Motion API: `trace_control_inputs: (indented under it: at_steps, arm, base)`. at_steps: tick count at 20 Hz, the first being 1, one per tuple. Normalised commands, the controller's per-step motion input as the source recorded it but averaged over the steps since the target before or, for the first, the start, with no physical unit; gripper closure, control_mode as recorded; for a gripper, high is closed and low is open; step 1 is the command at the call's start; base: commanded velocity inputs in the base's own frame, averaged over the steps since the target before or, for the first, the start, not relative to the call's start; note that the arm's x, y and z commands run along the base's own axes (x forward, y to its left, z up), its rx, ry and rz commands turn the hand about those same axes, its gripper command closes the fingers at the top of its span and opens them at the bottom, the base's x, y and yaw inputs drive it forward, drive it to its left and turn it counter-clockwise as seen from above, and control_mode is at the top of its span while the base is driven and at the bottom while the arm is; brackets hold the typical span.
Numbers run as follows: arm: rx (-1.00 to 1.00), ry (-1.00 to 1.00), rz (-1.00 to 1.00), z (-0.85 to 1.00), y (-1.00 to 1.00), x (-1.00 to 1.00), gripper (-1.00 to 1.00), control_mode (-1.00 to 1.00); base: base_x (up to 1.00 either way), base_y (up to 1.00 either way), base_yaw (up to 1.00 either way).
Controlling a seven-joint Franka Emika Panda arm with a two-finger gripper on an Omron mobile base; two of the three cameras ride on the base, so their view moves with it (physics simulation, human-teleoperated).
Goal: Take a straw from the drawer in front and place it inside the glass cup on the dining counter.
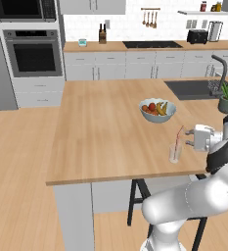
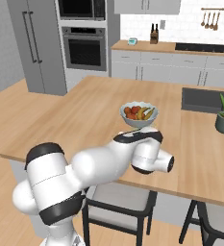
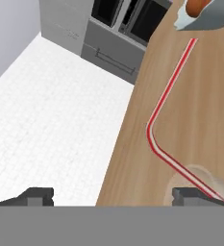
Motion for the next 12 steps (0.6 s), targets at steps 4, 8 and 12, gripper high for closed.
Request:
trace_control_inputs:
  at_steps: [4,8,12]
  arm:
    - [0.0,-0.05,0.0,0.25,-0.16,-0.35,-1.0,-1.0]
    - [0.0,-0.02,-0.01,0.38,0.0,-0.61,-1.0,-1.0]
    - [0.0,0.0,-0.01,0.37,0.05,-0.6,-1.0,-1.0]
  base:
    - [0.0,0.0,0.0]
    - [0.0,0.0,0.0]
    - [0.0,0.0,0.0]
